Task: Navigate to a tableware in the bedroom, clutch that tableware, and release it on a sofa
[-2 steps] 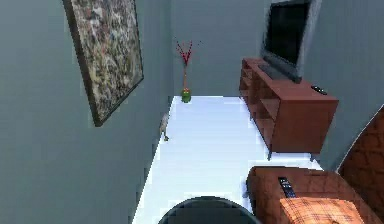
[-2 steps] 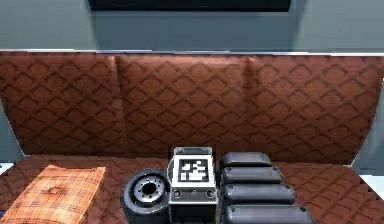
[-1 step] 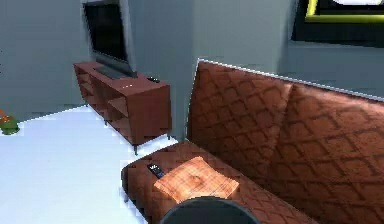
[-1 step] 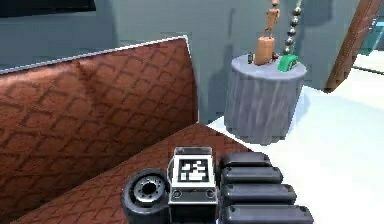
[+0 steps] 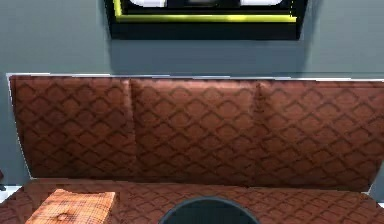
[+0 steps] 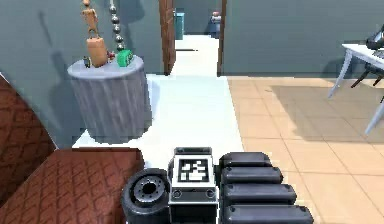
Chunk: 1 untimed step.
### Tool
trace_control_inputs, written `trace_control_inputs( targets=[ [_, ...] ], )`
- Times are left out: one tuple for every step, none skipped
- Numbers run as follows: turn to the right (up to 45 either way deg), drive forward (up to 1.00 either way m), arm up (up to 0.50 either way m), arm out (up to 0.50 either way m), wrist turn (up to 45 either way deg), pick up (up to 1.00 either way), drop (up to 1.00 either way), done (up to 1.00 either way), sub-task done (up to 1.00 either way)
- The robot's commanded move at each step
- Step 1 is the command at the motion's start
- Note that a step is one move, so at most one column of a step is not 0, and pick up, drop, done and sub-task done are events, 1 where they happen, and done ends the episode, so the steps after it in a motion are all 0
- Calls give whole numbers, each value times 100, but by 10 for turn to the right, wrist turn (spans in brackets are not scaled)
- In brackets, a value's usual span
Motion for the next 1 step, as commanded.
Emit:
trace_control_inputs(
  targets=[
    [450, 0, 0, 0, 0, 0, 0, 0, 0]
  ],
)
